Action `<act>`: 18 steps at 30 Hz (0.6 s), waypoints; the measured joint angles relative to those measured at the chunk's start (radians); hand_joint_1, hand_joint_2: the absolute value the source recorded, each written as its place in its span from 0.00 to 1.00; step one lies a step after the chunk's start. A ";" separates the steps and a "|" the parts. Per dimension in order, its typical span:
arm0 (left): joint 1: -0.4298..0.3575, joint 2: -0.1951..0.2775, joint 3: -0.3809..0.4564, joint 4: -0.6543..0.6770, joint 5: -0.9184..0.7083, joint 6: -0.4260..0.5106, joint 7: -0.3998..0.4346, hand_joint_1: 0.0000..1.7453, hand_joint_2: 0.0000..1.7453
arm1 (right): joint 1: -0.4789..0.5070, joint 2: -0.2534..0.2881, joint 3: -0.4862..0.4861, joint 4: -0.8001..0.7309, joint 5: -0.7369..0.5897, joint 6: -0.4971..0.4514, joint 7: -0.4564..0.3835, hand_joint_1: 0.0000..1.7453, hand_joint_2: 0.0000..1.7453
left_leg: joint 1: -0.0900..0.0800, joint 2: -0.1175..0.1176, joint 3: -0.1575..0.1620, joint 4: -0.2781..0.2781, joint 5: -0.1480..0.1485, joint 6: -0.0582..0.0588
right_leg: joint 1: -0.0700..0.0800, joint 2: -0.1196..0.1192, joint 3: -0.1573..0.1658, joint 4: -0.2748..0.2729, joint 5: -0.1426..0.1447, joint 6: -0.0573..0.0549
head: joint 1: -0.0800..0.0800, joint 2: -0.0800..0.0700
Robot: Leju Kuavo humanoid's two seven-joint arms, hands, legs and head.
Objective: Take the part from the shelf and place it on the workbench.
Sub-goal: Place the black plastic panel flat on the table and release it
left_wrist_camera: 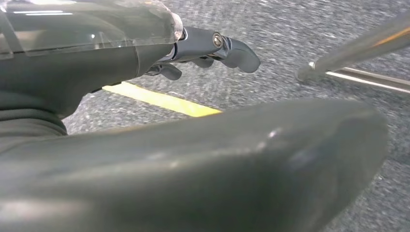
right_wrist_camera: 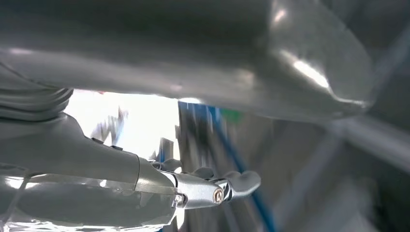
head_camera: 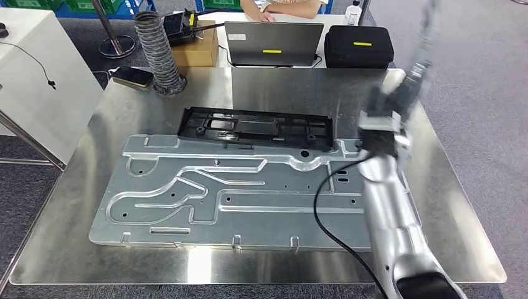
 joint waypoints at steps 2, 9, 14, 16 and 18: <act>0.004 0.000 0.012 0.000 0.013 0.003 -0.003 0.00 0.00 | 0.127 -0.022 -0.092 -0.169 -0.005 -0.046 -0.019 0.00 0.00 | 0.000 0.009 -0.031 0.087 -0.056 -0.005 | -0.005 -0.003 0.013 -0.012 0.001 -0.006 | 0.000 0.000; 0.009 0.004 0.048 0.000 0.030 0.006 -0.008 0.00 0.00 | 0.528 -0.061 -0.383 -0.505 -0.063 -0.083 -0.038 0.00 0.00 | 0.000 0.008 0.007 0.057 -0.030 -0.005 | -0.003 0.006 0.013 0.012 -0.014 0.002 | 0.000 0.000; 0.006 0.008 0.049 0.000 0.032 0.000 -0.012 0.00 0.00 | 0.737 -0.059 -0.498 -0.594 -0.114 -0.099 -0.039 0.00 0.00 | -0.008 0.008 0.043 -0.022 -0.004 0.024 | -0.006 0.012 0.005 0.023 -0.014 0.028 | 0.000 0.000; 0.005 0.009 0.047 0.000 0.037 -0.008 -0.017 0.00 0.00 | 0.776 -0.056 -0.526 -0.605 -0.123 -0.087 -0.039 0.00 0.00 | -0.004 0.014 0.036 -0.033 0.012 0.037 | -0.010 0.014 -0.010 0.063 -0.059 0.038 | 0.000 0.000; 0.004 0.010 0.043 0.000 0.037 -0.011 -0.021 0.00 0.00 | 0.797 -0.050 -0.551 -0.603 -0.116 -0.068 -0.039 0.00 0.00 | -0.004 0.020 0.020 -0.035 0.027 0.043 | -0.015 0.014 -0.044 0.173 -0.150 0.047 | 0.000 0.000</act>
